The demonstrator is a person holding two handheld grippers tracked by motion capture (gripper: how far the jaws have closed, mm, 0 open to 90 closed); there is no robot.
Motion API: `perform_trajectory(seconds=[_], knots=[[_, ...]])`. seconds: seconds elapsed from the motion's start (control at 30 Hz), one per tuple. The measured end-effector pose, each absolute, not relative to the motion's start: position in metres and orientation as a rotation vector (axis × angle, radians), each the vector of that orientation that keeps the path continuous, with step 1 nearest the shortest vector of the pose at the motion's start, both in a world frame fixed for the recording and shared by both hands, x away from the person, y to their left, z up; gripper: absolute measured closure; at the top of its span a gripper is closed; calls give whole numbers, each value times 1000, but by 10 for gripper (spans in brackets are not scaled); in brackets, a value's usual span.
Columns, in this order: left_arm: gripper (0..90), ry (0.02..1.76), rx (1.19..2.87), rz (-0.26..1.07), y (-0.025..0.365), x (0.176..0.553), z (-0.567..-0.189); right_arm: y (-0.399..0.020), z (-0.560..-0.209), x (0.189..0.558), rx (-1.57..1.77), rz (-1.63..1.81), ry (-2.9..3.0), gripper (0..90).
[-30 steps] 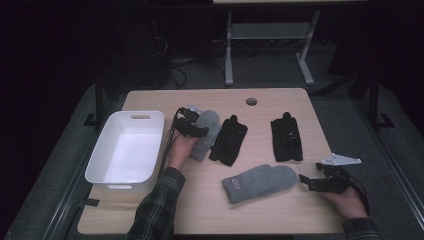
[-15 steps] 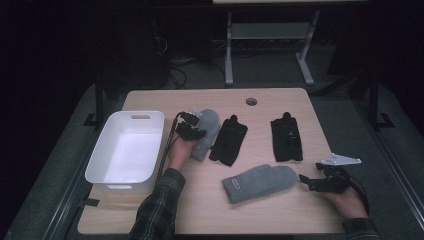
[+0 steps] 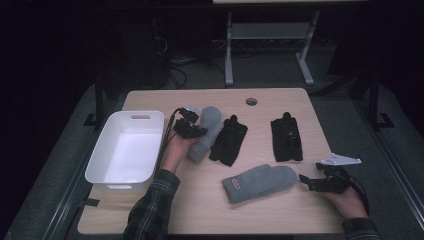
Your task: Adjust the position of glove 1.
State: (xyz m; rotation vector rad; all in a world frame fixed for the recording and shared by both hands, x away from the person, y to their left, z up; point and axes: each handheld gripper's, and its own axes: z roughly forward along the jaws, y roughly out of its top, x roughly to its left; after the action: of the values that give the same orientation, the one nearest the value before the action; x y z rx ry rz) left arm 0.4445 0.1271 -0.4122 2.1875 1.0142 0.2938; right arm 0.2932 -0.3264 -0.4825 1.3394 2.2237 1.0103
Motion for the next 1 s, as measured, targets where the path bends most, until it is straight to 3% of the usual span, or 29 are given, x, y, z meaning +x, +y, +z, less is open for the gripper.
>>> perform_trajectory(seconds=[0.57,1.0], knots=[[776,786,2224,115,112,416,-377,-327,-482,293,1341,1011,2224,161],[779,614,2298,-2,74,387,-362,-327,-482,293,1345,1017,2223,160]])
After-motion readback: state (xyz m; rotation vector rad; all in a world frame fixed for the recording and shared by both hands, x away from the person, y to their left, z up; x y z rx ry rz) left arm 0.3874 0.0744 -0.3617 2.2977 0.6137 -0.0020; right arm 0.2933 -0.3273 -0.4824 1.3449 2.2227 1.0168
